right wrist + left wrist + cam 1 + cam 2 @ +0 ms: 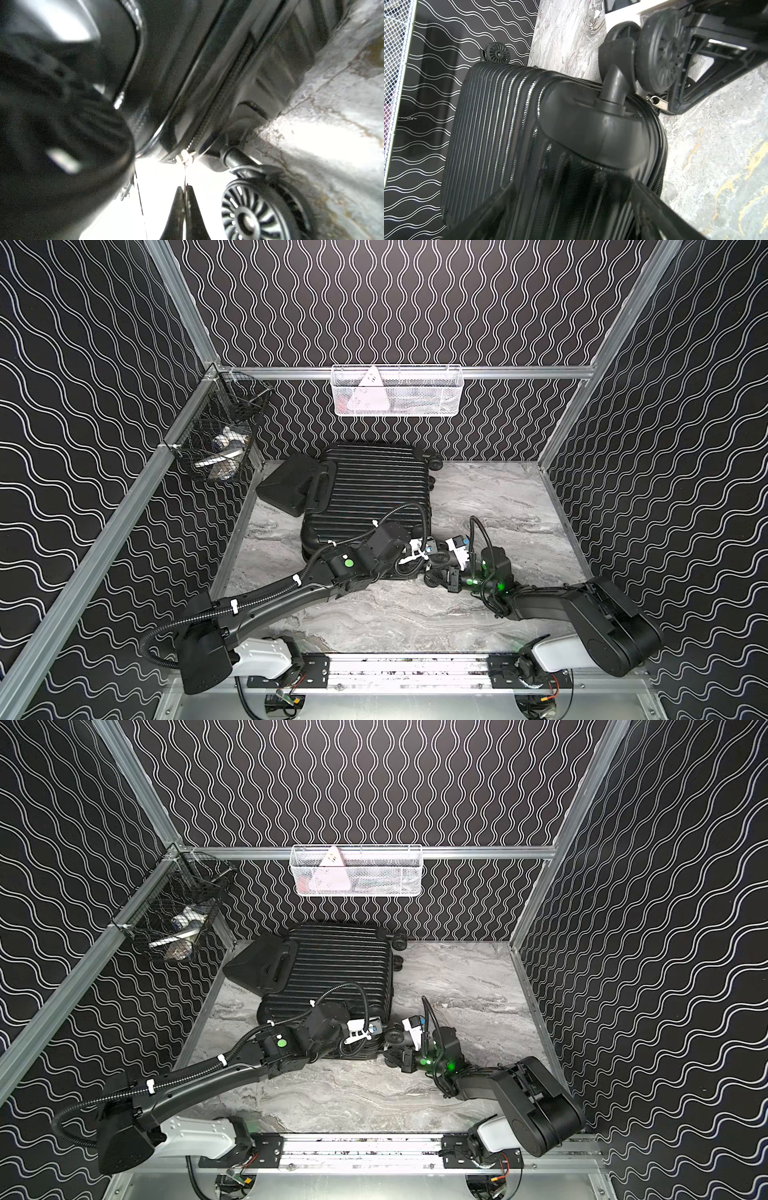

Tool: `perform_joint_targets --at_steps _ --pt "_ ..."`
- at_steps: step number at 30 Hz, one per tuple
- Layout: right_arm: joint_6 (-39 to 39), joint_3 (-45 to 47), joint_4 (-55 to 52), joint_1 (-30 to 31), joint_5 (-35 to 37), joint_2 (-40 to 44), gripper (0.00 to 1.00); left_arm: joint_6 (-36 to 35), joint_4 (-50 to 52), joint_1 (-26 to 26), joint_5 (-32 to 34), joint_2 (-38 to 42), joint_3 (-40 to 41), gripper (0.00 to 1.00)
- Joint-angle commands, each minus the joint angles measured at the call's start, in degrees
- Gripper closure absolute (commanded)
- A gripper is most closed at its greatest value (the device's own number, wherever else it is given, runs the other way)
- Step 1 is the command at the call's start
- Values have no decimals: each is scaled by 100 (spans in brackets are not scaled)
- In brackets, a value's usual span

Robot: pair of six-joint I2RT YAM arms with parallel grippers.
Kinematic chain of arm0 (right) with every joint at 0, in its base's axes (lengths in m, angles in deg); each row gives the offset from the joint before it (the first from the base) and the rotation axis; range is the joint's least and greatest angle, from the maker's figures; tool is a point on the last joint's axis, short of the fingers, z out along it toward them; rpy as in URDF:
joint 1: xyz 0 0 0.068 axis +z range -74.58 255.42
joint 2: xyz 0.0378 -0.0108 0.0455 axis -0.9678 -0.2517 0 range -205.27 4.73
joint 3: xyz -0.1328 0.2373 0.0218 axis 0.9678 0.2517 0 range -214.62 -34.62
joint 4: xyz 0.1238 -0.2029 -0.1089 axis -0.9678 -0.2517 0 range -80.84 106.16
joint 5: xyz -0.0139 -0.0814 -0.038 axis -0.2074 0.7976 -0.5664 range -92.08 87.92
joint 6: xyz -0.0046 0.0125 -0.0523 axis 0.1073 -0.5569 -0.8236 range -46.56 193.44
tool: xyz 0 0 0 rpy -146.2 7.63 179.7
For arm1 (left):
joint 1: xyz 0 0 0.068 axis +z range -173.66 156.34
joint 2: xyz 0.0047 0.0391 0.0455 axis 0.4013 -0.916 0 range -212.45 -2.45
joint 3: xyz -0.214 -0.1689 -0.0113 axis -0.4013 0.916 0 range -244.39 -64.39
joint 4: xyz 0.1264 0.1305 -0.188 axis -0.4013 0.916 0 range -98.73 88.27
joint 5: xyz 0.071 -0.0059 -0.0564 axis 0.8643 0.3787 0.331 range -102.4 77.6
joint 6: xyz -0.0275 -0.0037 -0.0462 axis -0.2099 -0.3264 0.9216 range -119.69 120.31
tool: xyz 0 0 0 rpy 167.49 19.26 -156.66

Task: Close the suitcase zippers
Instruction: Zip the zipper on the suitcase.

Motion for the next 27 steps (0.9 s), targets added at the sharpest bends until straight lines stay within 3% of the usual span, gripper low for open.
perform_joint_targets --at_steps 1,5,11,17,22,27 --pt "572 148 415 147 -327 -105 100 251 -965 25 887 -32 -76 11" --pt "811 248 682 464 3 -204 100 471 -1155 16 917 -30 -2 12" --pt "1548 623 2067 723 457 -566 100 754 -1278 16 813 -117 59 14" --pt "2019 582 3165 1189 716 -1383 100 957 -1373 16 647 -212 79 15" --pt "2177 767 3669 1239 1170 -1858 100 1239 -940 18 76 -111 -128 10" --pt "2004 834 3602 1230 1343 -1807 100 2134 -142 99 -324 241 -637 2"
